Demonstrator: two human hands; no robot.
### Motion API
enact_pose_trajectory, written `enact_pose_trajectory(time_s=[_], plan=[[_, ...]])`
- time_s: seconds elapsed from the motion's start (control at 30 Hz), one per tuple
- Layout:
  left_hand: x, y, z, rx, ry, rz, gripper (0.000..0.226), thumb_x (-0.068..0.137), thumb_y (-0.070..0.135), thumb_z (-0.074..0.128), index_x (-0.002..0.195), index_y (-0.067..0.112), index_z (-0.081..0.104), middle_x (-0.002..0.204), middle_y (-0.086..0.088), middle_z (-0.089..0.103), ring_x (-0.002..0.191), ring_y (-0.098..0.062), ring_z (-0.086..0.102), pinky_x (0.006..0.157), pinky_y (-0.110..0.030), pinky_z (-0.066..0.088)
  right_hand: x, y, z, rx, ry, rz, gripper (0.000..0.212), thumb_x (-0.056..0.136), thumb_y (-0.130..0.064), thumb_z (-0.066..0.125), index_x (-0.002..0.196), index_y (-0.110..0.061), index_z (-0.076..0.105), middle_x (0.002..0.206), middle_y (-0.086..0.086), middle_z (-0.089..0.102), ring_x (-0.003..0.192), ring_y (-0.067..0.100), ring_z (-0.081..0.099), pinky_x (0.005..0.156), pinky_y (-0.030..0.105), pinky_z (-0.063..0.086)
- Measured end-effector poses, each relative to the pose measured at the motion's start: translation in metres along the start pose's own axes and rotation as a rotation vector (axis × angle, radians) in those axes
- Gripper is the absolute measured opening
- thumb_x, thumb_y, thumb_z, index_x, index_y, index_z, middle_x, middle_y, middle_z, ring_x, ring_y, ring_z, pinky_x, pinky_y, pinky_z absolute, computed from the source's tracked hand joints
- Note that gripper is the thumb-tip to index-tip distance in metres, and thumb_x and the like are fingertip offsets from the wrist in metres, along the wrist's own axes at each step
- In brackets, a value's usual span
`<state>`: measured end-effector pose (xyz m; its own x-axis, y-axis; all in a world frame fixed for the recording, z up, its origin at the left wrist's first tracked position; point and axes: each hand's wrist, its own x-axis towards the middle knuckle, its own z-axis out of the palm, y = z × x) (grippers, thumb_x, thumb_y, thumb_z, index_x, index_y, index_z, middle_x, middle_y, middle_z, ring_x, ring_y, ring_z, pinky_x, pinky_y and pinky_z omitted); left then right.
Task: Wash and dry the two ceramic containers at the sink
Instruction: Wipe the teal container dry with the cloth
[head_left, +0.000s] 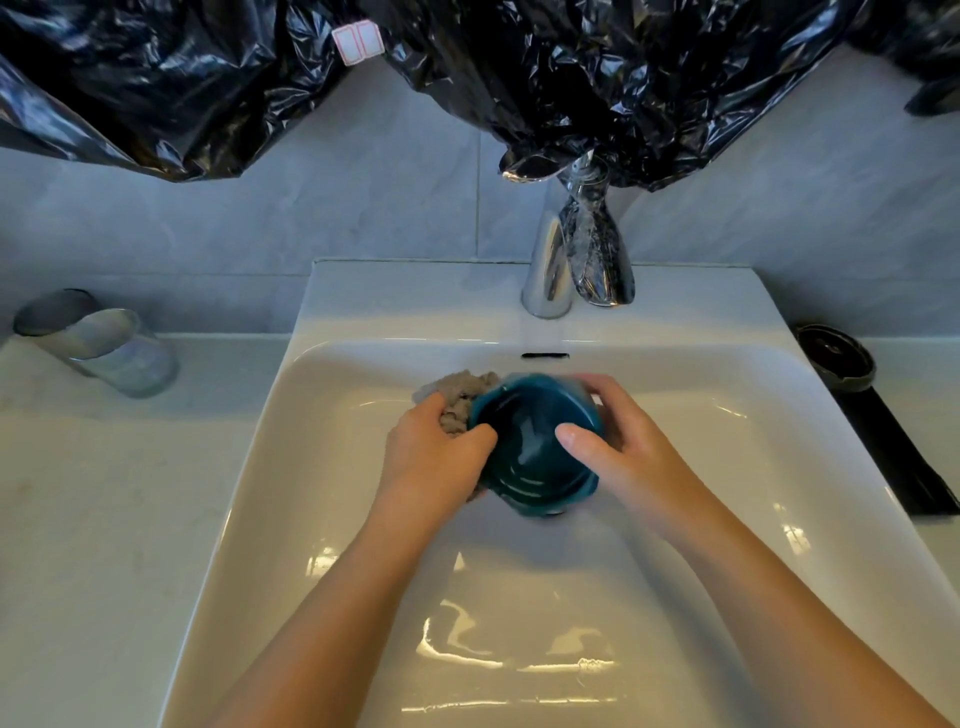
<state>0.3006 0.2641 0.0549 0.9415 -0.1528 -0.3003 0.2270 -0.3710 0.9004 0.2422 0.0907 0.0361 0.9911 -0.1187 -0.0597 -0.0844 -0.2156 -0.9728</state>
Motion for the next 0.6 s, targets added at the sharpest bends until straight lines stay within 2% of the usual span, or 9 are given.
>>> enact_pose_trajectory(time_s=[0.07,0.17,0.27,0.33,0.37,0.43,0.5,0.6], plan=[[-0.001,-0.001,0.002,-0.094,0.011,-0.050,0.022,0.081,0.011,0.061,0.098,0.025,0.062,0.093,-0.008,0.068,0.082,-0.026,0.069,0.067,-0.045,0.061,0.002,0.000,0.002,0.012,0.052,-0.008,0.024,0.081,-0.039,0.056,0.104,-0.038,0.062,0.095,-0.013,0.070,0.093,0.007,0.068,0.074,0.024,0.058],[0.001,-0.001,-0.002,0.031,-0.072,0.028,0.021,0.082,0.015,0.064,0.097,0.027,0.061,0.088,-0.001,0.068,0.078,-0.024,0.070,0.067,-0.042,0.061,0.002,-0.002,-0.001,0.006,0.055,-0.007,0.021,0.082,-0.030,0.054,0.099,-0.035,0.066,0.094,-0.008,0.071,0.090,0.009,0.067,0.074,0.024,0.058],[0.003,0.001,-0.005,0.181,-0.093,0.134,0.022,0.081,0.020,0.067,0.102,0.024,0.061,0.086,0.008,0.065,0.076,-0.012,0.066,0.064,-0.025,0.059,0.001,-0.005,-0.006,0.007,0.028,-0.026,0.023,0.082,-0.027,0.055,0.101,-0.034,0.066,0.094,-0.007,0.072,0.091,0.011,0.068,0.072,0.025,0.057],[0.002,0.005,-0.007,0.231,-0.077,0.202,0.018,0.082,0.021,0.067,0.097,0.026,0.060,0.081,0.013,0.063,0.072,-0.004,0.062,0.056,-0.012,0.052,0.001,-0.006,-0.007,0.017,0.003,-0.033,0.025,0.082,-0.025,0.056,0.103,-0.034,0.066,0.095,-0.007,0.072,0.092,0.011,0.069,0.072,0.023,0.056],[0.001,0.007,-0.008,0.238,-0.074,0.230,0.017,0.081,0.020,0.067,0.095,0.027,0.060,0.081,0.013,0.063,0.072,-0.003,0.062,0.056,-0.011,0.052,0.001,-0.006,-0.007,0.012,-0.019,-0.030,0.026,0.082,-0.026,0.057,0.104,-0.035,0.066,0.096,-0.007,0.072,0.093,0.012,0.069,0.073,0.025,0.057],[0.002,0.010,-0.012,0.248,-0.084,0.276,0.017,0.080,0.017,0.068,0.095,0.025,0.063,0.083,0.008,0.067,0.075,-0.006,0.064,0.064,-0.020,0.057,0.000,-0.006,-0.007,-0.001,-0.059,-0.013,0.027,0.079,-0.029,0.060,0.103,-0.036,0.067,0.096,-0.006,0.073,0.095,0.015,0.070,0.078,0.033,0.060],[0.002,0.011,-0.015,0.354,-0.111,0.333,0.018,0.080,0.017,0.067,0.097,0.021,0.065,0.085,0.005,0.067,0.077,-0.011,0.064,0.070,-0.034,0.059,-0.001,-0.005,-0.006,-0.042,-0.075,0.006,0.031,0.073,-0.036,0.062,0.103,-0.038,0.068,0.096,-0.005,0.073,0.095,0.017,0.070,0.082,0.042,0.060],[0.001,0.012,-0.015,0.630,-0.176,0.488,0.025,0.077,0.020,0.065,0.102,0.023,0.065,0.092,0.007,0.064,0.084,-0.018,0.061,0.073,-0.036,0.055,-0.003,-0.005,-0.004,-0.278,-0.154,-0.003,0.034,0.068,-0.044,0.061,0.102,-0.042,0.066,0.089,-0.010,0.073,0.088,0.013,0.069,0.080,0.042,0.060]])
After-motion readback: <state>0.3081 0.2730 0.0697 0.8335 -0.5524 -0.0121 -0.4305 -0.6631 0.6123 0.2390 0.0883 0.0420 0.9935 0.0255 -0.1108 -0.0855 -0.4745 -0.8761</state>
